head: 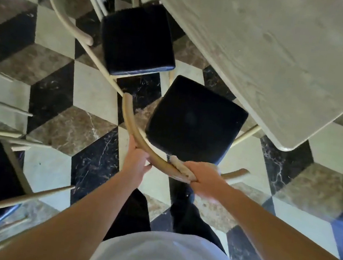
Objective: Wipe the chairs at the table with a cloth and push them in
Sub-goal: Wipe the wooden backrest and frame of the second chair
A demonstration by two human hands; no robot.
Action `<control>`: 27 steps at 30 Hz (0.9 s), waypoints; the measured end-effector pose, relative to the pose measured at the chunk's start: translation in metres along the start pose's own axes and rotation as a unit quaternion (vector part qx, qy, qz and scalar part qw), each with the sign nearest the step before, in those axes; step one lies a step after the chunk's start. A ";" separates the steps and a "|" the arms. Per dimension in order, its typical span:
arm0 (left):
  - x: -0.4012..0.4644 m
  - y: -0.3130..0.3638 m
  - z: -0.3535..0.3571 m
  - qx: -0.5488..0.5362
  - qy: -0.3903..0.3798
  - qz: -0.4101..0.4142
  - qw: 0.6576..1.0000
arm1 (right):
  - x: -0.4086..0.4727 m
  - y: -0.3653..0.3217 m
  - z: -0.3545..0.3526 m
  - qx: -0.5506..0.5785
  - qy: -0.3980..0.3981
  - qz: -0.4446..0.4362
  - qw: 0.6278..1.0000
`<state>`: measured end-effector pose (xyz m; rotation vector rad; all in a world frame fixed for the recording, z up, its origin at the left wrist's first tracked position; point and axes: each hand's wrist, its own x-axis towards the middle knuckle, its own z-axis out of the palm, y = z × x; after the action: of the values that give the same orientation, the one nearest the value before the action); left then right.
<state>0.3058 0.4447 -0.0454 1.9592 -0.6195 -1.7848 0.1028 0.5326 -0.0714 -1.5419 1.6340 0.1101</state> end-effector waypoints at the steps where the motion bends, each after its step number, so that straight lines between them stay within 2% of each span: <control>1: 0.000 0.000 0.004 -0.013 0.011 -0.008 1.000 | -0.012 0.023 -0.005 -0.040 0.020 -0.023 0.999; 6: -0.003 0.001 0.016 -0.011 0.020 -0.001 1.000 | -0.048 0.115 -0.029 -0.082 0.028 -0.067 0.994; 12: -0.008 0.006 0.002 -0.030 0.017 -0.018 0.999 | -0.053 0.093 -0.005 -0.085 0.084 0.009 0.993; 15: -0.009 0.010 -0.008 -0.055 0.005 -0.058 0.997 | -0.053 0.058 0.010 -0.059 0.130 0.008 0.990; 18: -0.010 0.017 -0.020 -0.036 -0.009 -0.066 0.997 | -0.039 0.004 0.028 -0.002 0.156 0.004 0.988; 23: 0.008 0.019 -0.055 -0.012 -0.082 -0.074 0.994 | 0.015 -0.100 0.051 0.046 0.175 0.040 0.983; 27: 0.028 0.024 -0.073 -0.083 -0.094 -0.096 0.987 | 0.080 -0.167 0.048 0.041 0.164 -0.003 0.986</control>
<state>0.3799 0.4095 -0.0470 1.8035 -0.3360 -2.0835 0.2797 0.4607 -0.0713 -1.5628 1.8619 -0.2242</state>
